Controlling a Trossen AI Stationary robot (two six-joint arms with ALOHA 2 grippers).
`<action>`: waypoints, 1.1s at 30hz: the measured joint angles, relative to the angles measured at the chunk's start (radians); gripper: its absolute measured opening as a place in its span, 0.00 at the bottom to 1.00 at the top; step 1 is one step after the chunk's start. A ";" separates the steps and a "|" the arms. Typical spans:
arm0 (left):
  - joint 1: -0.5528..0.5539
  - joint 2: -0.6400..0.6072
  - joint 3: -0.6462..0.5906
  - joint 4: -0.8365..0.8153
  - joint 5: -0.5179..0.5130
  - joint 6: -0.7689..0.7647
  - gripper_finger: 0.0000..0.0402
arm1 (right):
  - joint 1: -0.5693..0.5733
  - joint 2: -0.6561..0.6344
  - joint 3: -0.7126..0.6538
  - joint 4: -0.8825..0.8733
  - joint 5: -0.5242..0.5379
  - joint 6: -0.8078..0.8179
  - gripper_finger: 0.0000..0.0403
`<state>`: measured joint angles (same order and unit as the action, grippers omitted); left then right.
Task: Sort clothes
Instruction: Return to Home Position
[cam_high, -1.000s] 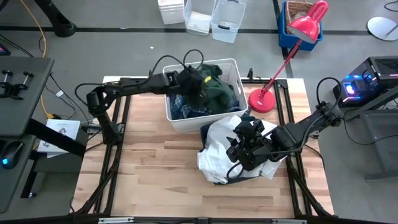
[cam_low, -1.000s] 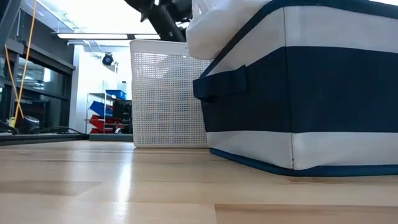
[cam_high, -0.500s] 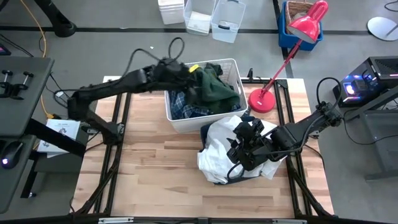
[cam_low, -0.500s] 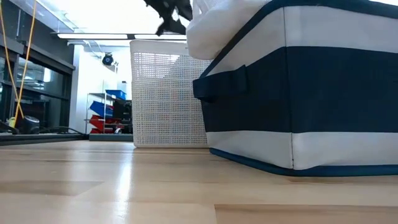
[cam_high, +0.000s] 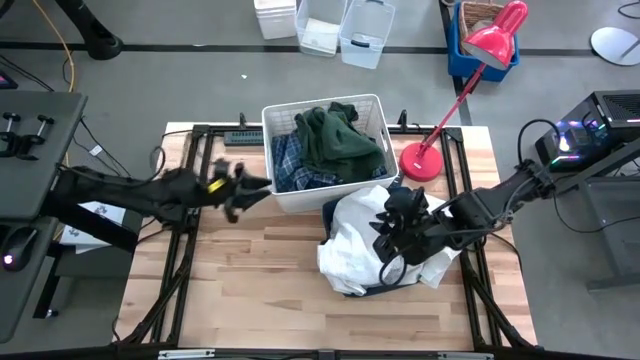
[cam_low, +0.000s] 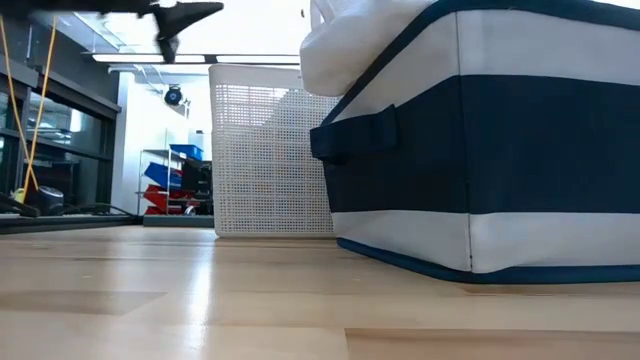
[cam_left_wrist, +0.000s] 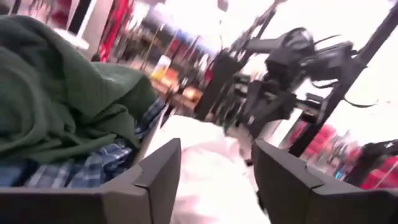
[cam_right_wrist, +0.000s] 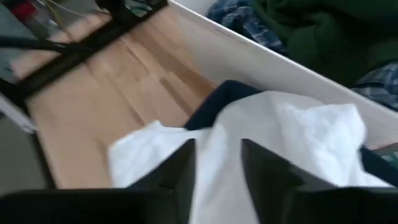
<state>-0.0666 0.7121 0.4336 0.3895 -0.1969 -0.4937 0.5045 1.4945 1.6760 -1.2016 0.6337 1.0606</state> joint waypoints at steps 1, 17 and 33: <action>-0.028 -0.050 -0.053 0.034 -0.031 0.000 0.44 | 0.000 -0.008 0.000 0.017 -0.001 0.003 0.21; -0.090 -0.614 -0.420 -0.288 -0.193 -0.026 0.01 | 0.263 -0.190 -0.026 -0.232 0.190 0.320 0.00; -0.090 -0.647 -0.420 -0.287 -0.205 0.016 0.01 | -0.068 -0.504 -0.906 1.298 -0.230 -0.400 0.00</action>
<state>-0.1566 0.0650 0.0139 0.1020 -0.4023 -0.4781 0.4363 0.9907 0.7703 0.0965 0.4041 0.6603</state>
